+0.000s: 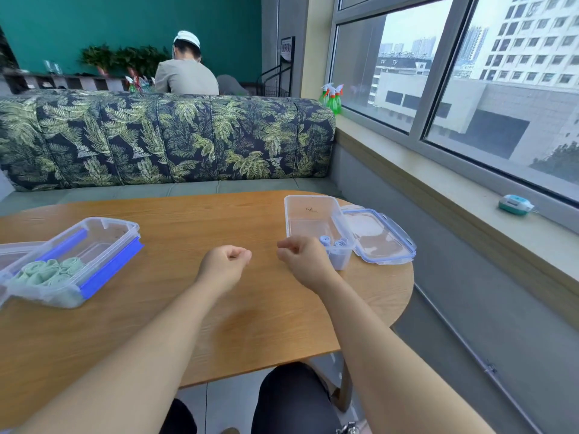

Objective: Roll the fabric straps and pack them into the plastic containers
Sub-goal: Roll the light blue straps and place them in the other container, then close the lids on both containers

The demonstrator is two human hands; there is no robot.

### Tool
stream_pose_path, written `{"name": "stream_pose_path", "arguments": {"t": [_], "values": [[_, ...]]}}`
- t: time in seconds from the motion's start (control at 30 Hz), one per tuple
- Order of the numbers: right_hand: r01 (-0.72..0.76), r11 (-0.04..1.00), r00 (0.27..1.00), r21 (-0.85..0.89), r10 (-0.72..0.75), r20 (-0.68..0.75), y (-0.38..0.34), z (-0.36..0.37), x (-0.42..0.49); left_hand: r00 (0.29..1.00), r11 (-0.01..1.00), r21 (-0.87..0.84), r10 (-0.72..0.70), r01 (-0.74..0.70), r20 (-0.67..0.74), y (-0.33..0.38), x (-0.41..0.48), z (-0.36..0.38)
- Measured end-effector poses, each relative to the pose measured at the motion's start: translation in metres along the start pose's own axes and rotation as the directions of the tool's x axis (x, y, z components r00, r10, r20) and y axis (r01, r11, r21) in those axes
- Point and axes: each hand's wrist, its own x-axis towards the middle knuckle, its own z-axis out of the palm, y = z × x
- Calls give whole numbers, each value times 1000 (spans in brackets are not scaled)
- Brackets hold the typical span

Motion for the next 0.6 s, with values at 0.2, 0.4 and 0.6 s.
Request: {"name": "stream_pose_path", "arguments": {"t": [0.2,0.4,0.6], "values": [[-34,999,998,33,36,-60,13,-21,-19,998,999,-14,45,-44,52,15,-19,24],[-53,991,979,121,75,-191,29,-72,-17,982,987,-16,161,-160,102,48,-29,60],[-142,949,907,282,239,-347,71,-127,-4,952,967,-5,251,-254,176,76,-29,97]]}}
